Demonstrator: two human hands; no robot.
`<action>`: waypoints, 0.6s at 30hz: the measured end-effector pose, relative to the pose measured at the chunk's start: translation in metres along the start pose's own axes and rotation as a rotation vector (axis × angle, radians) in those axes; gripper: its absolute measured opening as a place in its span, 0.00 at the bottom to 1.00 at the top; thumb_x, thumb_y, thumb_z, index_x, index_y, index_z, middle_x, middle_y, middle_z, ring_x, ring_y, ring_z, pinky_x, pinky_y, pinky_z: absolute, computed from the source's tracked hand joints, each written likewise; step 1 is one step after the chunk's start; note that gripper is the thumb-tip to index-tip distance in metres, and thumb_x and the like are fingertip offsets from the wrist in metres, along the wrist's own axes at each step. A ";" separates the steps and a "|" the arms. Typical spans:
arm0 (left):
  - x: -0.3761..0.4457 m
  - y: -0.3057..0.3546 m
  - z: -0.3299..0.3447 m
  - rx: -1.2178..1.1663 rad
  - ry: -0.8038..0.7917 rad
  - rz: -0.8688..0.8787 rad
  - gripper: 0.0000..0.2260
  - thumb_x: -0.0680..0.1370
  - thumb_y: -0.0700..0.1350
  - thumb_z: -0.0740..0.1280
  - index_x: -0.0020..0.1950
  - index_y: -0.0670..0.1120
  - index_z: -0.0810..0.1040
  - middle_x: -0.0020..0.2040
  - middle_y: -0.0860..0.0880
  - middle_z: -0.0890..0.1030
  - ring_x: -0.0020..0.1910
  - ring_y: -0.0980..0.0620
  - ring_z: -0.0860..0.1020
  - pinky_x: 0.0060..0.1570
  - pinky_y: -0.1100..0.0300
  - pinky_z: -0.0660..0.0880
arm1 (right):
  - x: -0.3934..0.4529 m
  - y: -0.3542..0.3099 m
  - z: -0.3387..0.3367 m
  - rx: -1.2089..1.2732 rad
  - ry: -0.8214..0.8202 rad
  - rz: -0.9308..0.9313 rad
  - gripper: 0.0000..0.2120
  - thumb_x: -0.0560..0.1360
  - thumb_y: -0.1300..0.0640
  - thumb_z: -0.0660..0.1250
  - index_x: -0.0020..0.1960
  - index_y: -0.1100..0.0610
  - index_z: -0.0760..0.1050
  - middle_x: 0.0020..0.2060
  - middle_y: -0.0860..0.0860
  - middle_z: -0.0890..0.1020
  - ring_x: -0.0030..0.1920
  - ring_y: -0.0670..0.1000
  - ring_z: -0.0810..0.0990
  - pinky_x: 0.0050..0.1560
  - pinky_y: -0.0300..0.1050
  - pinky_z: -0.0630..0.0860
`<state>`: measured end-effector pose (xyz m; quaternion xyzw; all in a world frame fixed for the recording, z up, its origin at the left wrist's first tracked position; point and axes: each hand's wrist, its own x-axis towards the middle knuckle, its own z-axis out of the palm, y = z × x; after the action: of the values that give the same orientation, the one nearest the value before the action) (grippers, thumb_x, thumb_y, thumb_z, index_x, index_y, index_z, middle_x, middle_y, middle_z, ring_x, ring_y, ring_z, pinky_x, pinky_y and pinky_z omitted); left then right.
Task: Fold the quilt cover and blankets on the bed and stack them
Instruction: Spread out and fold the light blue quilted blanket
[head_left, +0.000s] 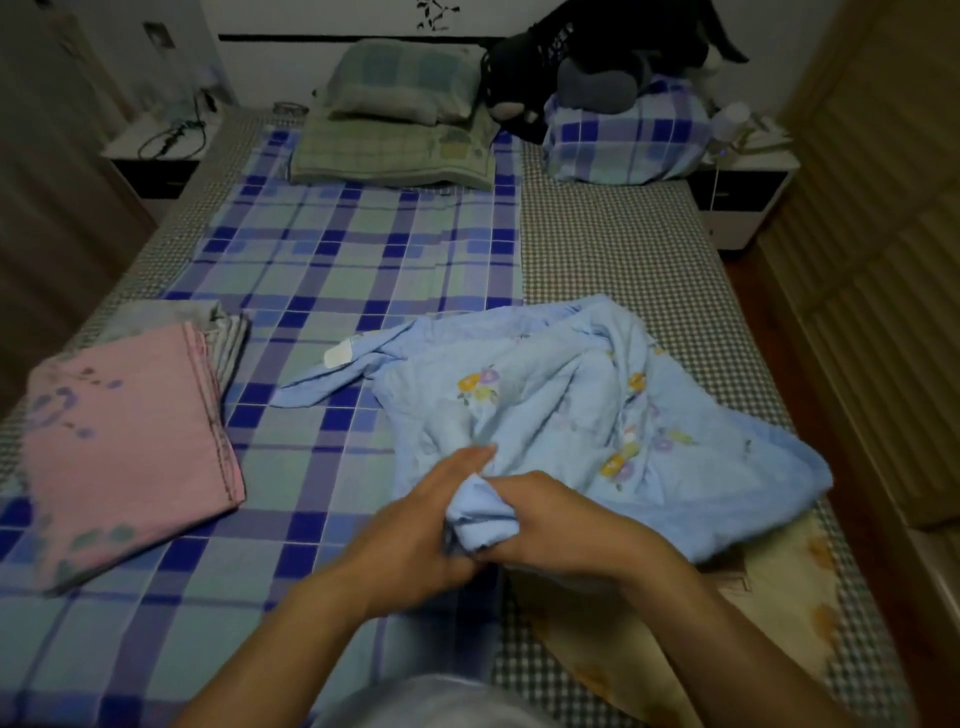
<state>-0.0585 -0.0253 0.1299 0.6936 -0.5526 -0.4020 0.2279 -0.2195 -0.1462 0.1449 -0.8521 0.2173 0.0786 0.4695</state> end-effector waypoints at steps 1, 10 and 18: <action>0.001 -0.005 0.002 0.039 -0.035 0.030 0.33 0.70 0.59 0.73 0.73 0.66 0.64 0.65 0.63 0.76 0.62 0.64 0.76 0.63 0.59 0.74 | 0.006 0.005 0.006 0.009 0.026 0.068 0.12 0.76 0.47 0.67 0.55 0.52 0.79 0.51 0.47 0.83 0.52 0.46 0.82 0.57 0.53 0.77; -0.013 0.001 -0.011 -0.025 0.477 0.019 0.13 0.69 0.58 0.66 0.38 0.49 0.80 0.33 0.52 0.81 0.34 0.54 0.80 0.33 0.48 0.77 | -0.014 0.118 0.048 -0.313 0.141 0.636 0.17 0.84 0.66 0.51 0.72 0.68 0.65 0.72 0.61 0.68 0.73 0.59 0.66 0.74 0.48 0.56; -0.014 -0.033 -0.054 0.022 0.757 -0.301 0.11 0.71 0.57 0.65 0.41 0.50 0.75 0.36 0.51 0.81 0.37 0.50 0.78 0.37 0.53 0.74 | -0.112 0.224 -0.037 -0.522 0.682 0.762 0.18 0.68 0.46 0.61 0.45 0.56 0.81 0.40 0.59 0.84 0.42 0.63 0.83 0.47 0.57 0.79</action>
<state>0.0037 -0.0092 0.1400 0.8682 -0.3261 -0.1410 0.3464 -0.4212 -0.2478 0.0310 -0.7784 0.6218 0.0140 0.0853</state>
